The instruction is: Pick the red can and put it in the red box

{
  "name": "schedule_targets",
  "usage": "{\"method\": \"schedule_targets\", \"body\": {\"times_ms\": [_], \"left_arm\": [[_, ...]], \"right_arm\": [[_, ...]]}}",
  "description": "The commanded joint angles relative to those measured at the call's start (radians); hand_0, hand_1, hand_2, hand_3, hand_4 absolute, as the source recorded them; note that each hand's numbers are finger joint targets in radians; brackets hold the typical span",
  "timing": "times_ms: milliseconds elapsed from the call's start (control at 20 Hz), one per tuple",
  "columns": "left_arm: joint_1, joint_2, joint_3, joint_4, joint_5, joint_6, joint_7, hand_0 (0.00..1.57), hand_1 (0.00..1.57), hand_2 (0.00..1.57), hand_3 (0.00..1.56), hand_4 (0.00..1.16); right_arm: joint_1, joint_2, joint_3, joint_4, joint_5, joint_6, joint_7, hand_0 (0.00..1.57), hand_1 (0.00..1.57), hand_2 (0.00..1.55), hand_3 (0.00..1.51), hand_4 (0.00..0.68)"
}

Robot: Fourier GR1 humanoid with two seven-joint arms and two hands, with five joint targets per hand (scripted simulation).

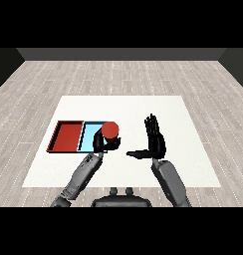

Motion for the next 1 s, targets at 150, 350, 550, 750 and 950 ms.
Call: {"method": "schedule_targets", "body": {"times_ms": [150,350,550,750,950], "left_arm": [[-0.037,0.129,0.136,-0.011,-0.016,-0.031,0.067,1.57,1.57,1.57,1.49,1.12],[-0.006,0.208,0.176,-0.056,-0.033,-0.031,0.135,1.57,1.57,1.57,1.49,1.12],[0.014,0.332,0.228,-0.02,-0.065,-0.061,0.164,1.57,1.57,1.57,1.49,1.12],[-0.034,0.448,0.292,0.218,-0.073,-0.128,0.206,1.57,1.57,1.54,1.47,1.11],[-0.074,0.503,0.3,0.432,-0.113,-0.171,0.234,1.57,1.57,1.56,1.49,1.06]], "right_arm": [[0.189,-0.064,-0.042,-0.111,-0.004,0.053,-0.048,0.0,0.0,0.0,0.0,0.0],[0.225,-0.11,-0.158,-0.088,-0.089,0.113,-0.039,0.0,0.0,0.0,0.0,0.0],[0.305,-0.112,-0.162,-0.113,-0.078,0.119,-0.072,0.0,0.0,0.0,0.0,0.0],[0.271,-0.113,-0.191,-0.052,-0.122,0.153,-0.068,0.0,0.0,0.0,0.0,0.0],[0.246,-0.113,-0.192,0.012,-0.102,0.169,-0.089,0.0,0.0,0.0,0.0,0.0]]}}
